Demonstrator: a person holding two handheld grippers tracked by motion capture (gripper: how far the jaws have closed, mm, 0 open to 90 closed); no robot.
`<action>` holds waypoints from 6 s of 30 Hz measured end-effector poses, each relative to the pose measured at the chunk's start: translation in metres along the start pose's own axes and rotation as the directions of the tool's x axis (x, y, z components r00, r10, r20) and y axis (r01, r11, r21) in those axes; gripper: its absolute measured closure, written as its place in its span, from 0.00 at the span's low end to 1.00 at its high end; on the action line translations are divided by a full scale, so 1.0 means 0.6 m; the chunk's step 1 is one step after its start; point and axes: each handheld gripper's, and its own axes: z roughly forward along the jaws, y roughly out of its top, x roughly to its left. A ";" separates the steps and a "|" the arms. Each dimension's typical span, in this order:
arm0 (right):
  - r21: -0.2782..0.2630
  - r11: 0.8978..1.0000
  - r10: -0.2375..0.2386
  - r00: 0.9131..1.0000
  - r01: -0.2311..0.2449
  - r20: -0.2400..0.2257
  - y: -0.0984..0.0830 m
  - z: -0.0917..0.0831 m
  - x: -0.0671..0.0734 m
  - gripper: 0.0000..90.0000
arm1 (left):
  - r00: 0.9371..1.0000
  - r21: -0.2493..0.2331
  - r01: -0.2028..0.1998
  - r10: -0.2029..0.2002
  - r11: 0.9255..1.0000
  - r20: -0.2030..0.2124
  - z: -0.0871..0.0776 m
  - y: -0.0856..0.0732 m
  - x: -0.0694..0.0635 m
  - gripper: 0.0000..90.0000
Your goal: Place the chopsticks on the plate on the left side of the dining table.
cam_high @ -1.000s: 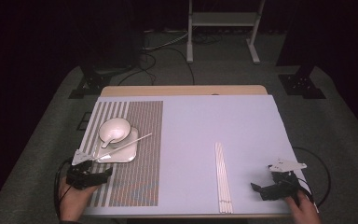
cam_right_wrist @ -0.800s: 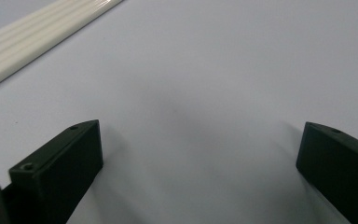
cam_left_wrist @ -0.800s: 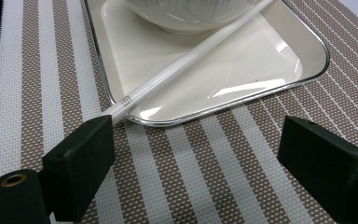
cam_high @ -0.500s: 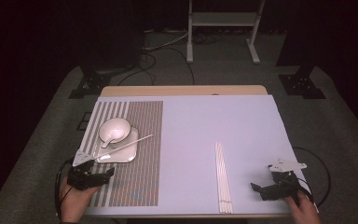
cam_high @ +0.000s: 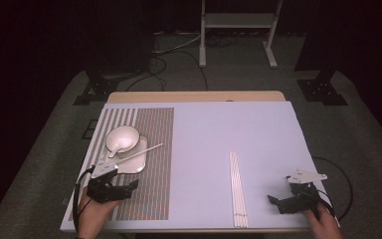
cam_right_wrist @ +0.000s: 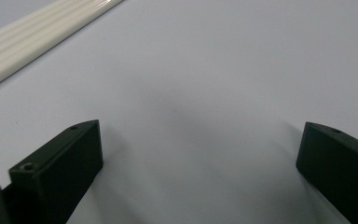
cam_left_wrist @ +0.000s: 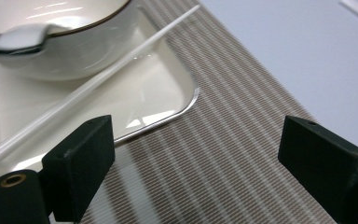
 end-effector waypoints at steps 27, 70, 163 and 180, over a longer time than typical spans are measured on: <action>0.000 1.000 -0.002 1.000 0.002 0.000 0.000 0.000 0.000 0.00 | 0.981 -0.025 -0.109 0.112 0.994 0.162 0.062 0.064 -0.121 0.11; -0.001 1.000 -0.002 1.000 0.002 0.001 0.000 0.000 0.000 0.00 | 0.926 0.015 -0.244 0.228 0.970 0.302 0.207 0.089 -0.320 0.00; -0.001 1.000 -0.002 1.000 0.002 0.002 0.000 0.000 0.000 0.00 | 0.912 0.101 -0.352 0.317 0.931 0.259 0.175 0.023 -0.296 0.00; -0.001 1.000 -0.002 1.000 0.002 0.001 0.000 0.000 0.000 0.00 | 0.918 0.112 -0.352 0.320 0.929 0.233 0.151 0.011 -0.261 0.00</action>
